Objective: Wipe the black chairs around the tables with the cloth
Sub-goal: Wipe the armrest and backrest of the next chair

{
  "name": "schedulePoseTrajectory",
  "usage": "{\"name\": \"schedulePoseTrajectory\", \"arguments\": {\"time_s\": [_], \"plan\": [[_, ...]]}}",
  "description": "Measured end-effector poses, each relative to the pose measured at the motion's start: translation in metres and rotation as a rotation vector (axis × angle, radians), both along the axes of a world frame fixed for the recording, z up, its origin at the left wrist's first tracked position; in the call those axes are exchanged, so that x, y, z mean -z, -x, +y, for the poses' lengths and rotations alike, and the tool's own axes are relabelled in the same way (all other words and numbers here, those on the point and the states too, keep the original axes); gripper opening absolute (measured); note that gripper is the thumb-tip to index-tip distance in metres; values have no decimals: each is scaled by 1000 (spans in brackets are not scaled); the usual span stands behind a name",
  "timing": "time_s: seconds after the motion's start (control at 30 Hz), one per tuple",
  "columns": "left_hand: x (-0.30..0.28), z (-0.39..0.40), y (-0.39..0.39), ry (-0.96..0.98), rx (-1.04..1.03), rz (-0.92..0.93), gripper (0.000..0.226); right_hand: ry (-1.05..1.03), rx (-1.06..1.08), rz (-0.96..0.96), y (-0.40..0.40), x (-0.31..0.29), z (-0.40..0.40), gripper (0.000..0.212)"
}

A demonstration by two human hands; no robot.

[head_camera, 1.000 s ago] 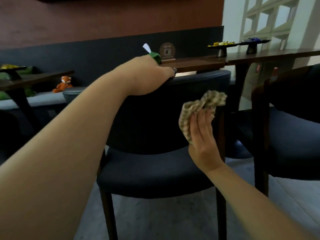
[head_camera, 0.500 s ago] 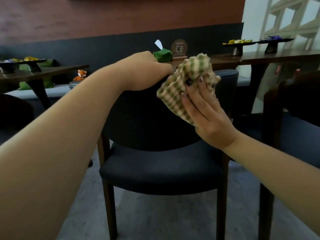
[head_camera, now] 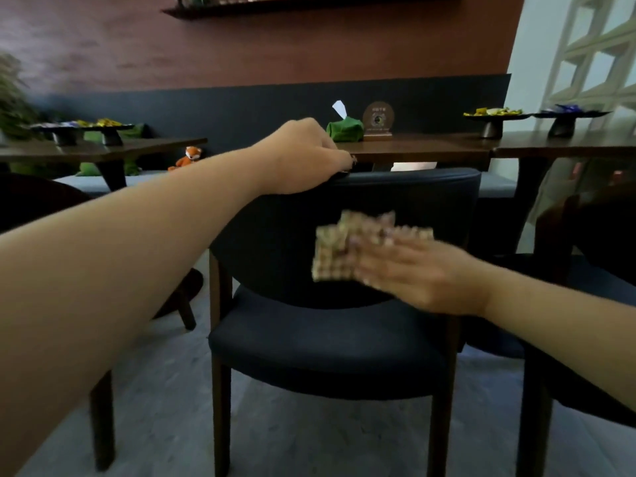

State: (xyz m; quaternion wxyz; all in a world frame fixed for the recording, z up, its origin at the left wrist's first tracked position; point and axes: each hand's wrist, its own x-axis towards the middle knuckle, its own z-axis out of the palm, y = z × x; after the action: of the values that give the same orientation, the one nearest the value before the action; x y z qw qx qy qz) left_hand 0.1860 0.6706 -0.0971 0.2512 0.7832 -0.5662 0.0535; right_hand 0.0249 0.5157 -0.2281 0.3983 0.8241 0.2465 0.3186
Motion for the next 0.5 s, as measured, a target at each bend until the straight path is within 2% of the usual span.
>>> {"name": "schedulePoseTrajectory", "arguments": {"time_s": [0.13,0.27,0.3,0.4,0.5], "plan": [[-6,22,-33,88,-29,-2,48,-101,-28,-237,-12,-41,22,34],[9,51,-70,-85,-165,-180,35,-139,-23,-296,-24,-24,29,31],[16,52,-74,-63,-186,-176,38,-129,-26,-289,-26,-19,28,31],[25,49,-75,127,-240,-70,51,-49,-36,-183,-32,4,22,33],[29,49,-78,173,-232,-105,49,-41,16,124,-34,35,22,35]]}}
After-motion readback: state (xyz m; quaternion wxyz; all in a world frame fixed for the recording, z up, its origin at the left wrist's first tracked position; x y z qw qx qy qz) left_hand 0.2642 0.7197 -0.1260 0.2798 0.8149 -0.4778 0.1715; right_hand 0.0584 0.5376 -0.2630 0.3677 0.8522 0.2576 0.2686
